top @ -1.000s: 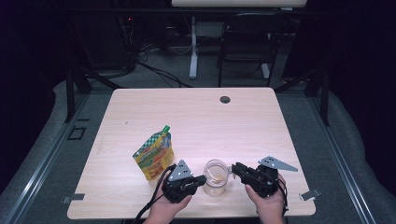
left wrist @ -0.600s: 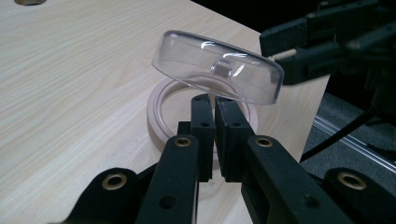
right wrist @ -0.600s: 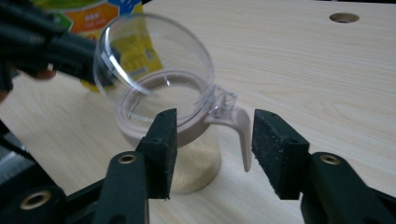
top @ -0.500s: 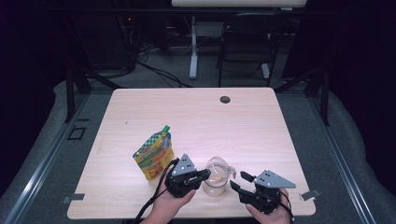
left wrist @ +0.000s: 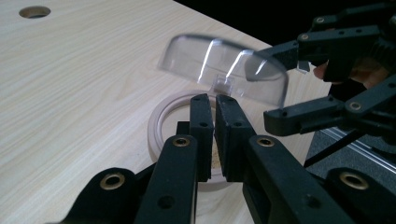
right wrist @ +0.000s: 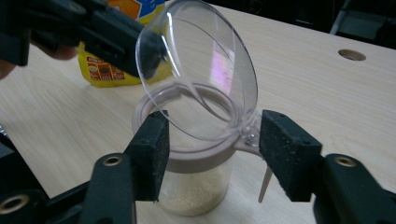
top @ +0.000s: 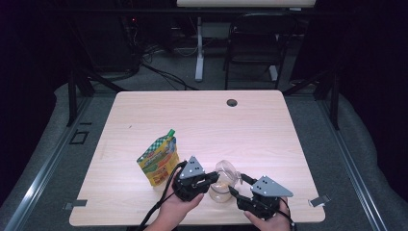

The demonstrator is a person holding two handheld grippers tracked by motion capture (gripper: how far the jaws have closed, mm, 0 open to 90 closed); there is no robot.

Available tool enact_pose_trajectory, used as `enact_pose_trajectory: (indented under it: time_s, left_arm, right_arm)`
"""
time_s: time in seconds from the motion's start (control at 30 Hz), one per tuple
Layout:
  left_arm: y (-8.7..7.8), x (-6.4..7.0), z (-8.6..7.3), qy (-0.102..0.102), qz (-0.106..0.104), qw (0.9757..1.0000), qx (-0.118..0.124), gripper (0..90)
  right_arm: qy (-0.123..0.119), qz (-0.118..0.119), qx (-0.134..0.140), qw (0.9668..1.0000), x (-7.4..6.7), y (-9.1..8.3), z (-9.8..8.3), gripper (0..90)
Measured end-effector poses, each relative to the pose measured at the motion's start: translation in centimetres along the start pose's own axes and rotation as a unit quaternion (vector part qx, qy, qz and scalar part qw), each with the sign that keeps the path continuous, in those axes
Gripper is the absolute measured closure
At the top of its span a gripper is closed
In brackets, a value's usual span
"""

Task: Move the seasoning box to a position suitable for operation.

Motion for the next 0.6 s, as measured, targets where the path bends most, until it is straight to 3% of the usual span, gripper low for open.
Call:
enact_pose_trajectory:
  time_s: [0.2, 0.37, 0.6]
  left_arm:
    - [0.3, -0.3, -1.2, -0.002, 0.008, 0.9999, -0.014, 84.5]
    - [0.6, -0.4, -2.0, -0.005, 0.010, 0.9998, -0.018, 84.3]
    - [0.5, -0.5, -2.3, -0.007, 0.008, 0.9998, -0.017, 83.8]
  right_arm:
    - [-0.001, 0.003, 0.014, 0.9999, -0.1, -0.2, 0.3, 49.5]
    - [0.022, 0.003, 0.034, 0.9992, 0.4, -0.9, 0.4, 56.1]
    - [0.056, 0.001, 0.040, 0.9976, 1.3, -1.7, 0.1, 61.9]
Point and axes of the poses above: each handheld gripper's, and its own axes: y roughly forward along the jaws, z roughly out of its top, x roughly to its right, the point moved 2 cm from there along y, roughly forward along the jaws, and after that the axes turned 10 degrees about z, right-handed, at the moved point
